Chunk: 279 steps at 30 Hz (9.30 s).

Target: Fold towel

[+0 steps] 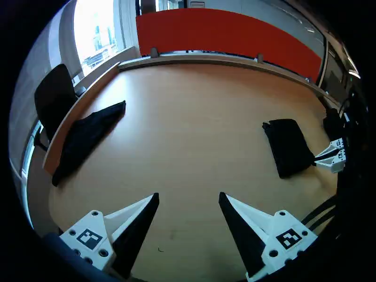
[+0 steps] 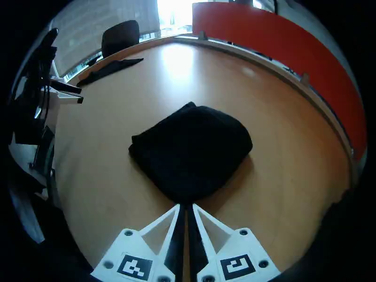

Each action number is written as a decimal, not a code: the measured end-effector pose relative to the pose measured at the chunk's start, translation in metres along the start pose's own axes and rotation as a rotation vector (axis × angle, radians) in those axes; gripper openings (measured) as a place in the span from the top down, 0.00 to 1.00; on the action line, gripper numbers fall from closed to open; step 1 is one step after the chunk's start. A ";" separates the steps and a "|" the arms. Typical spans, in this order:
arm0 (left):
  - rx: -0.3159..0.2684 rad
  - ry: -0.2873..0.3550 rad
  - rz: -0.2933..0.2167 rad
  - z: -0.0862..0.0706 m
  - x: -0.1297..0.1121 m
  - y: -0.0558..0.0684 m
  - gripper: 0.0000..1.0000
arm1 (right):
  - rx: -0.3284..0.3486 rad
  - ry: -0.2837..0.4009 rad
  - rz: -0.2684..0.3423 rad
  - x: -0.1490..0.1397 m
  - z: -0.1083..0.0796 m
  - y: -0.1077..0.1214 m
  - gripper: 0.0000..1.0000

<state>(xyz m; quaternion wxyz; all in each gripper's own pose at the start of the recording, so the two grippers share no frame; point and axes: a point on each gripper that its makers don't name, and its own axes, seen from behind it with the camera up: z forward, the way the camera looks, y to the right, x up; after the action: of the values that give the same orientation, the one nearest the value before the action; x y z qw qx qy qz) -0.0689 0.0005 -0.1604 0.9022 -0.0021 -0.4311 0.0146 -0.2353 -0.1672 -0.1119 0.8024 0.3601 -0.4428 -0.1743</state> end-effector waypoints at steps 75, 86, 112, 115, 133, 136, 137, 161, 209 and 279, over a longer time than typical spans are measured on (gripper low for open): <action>-0.035 0.061 0.083 0.005 0.050 0.024 0.06 | -0.355 0.231 -0.052 0.145 -0.198 0.249 0.96; -0.030 0.055 0.087 0.005 0.051 0.027 0.06 | -0.410 0.209 -0.006 0.126 -0.219 0.302 0.96; -0.014 0.045 0.099 -0.002 0.048 0.034 0.06 | -0.496 0.126 0.034 0.088 -0.250 0.383 0.96; -0.013 0.047 0.099 -0.003 0.049 0.035 0.06 | -0.502 0.120 0.041 0.085 -0.253 0.390 0.96; -0.022 0.049 0.112 -0.001 0.054 0.045 0.06 | -0.514 0.104 0.062 0.060 -0.272 0.394 0.96; -0.028 0.051 0.119 0.000 0.056 0.048 0.06 | -0.517 0.099 0.072 0.048 -0.278 0.391 0.96; -0.030 0.052 0.122 0.000 0.056 0.049 0.06 | -0.517 0.097 0.076 0.044 -0.280 0.390 0.96; -0.067 0.060 0.140 0.004 0.062 0.061 0.06 | -0.501 0.052 0.144 -0.031 -0.295 0.347 0.96; -0.033 0.045 0.165 -0.002 0.061 0.049 0.06 | -0.519 -0.147 0.380 -0.182 -0.254 0.341 0.96; -0.041 0.049 0.166 0.005 0.068 0.063 0.06 | -0.545 -0.044 0.421 -0.169 -0.263 0.348 0.16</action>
<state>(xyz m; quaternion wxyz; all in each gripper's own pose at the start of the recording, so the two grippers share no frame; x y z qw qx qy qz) -0.0312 0.0652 -0.1056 0.9078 -0.0565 -0.4076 0.0806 -0.1212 0.2818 -0.0475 0.8778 0.0297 -0.4616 -0.1245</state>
